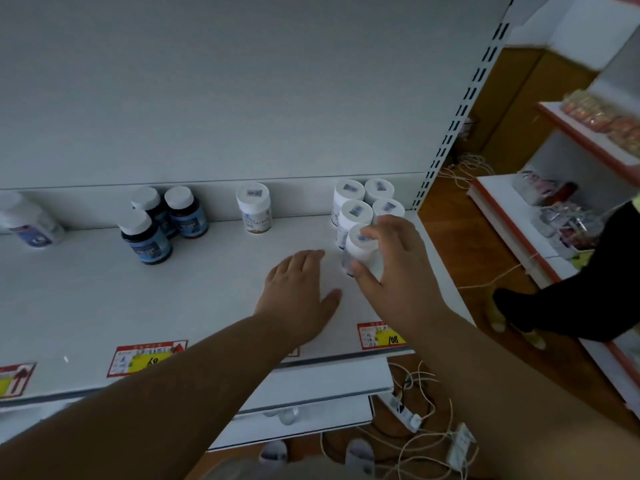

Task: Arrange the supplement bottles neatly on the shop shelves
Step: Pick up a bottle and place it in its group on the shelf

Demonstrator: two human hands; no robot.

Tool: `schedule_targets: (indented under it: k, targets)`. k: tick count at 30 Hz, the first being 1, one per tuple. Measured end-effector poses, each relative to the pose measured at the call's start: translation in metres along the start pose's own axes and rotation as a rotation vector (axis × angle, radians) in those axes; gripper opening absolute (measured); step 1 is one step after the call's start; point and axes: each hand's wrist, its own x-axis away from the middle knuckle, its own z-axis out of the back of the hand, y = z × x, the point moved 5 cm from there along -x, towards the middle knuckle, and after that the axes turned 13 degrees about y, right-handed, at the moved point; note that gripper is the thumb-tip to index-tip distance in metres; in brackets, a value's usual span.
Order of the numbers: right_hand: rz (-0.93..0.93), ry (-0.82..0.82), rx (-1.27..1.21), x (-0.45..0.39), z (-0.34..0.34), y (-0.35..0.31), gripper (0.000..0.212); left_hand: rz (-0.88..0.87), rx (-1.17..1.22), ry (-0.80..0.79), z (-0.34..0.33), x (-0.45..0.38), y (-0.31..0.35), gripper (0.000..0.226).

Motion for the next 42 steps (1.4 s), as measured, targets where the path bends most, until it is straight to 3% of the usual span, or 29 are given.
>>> schedule_targets:
  k: [3,8,15,19,23,34,42]
  targets:
    - [0.056,0.047,-0.015,-0.005,0.005,-0.03,0.048,-0.044,0.022,0.043,0.023,-0.002,-0.008,0.071]
    - [0.118,-0.055,-0.115,0.018,-0.011,-0.074,0.05,0.042,0.012,0.151,0.06,0.054,-0.04,0.064]
    - [0.323,-0.34,-0.42,0.032,-0.061,-0.185,0.053,0.488,-0.083,0.394,0.125,0.178,-0.098,0.064]
    - [0.301,-0.447,-0.511,0.077,-0.071,-0.239,0.058,0.586,-0.128,0.403,0.155,0.24,-0.121,0.066]
    - [0.362,-0.588,-0.527,0.113,-0.086,-0.311,0.059,0.689,-0.087,0.511,0.188,0.301,-0.153,0.059]
    - [0.443,-0.685,-0.62,0.241,-0.169,-0.567,0.053,0.819,-0.162,0.559,0.323,0.488,-0.332,0.061]
    - [0.443,-0.655,-0.632,0.233,-0.265,-0.685,0.046,0.802,-0.125,0.526,0.39,0.48,-0.475,0.063]
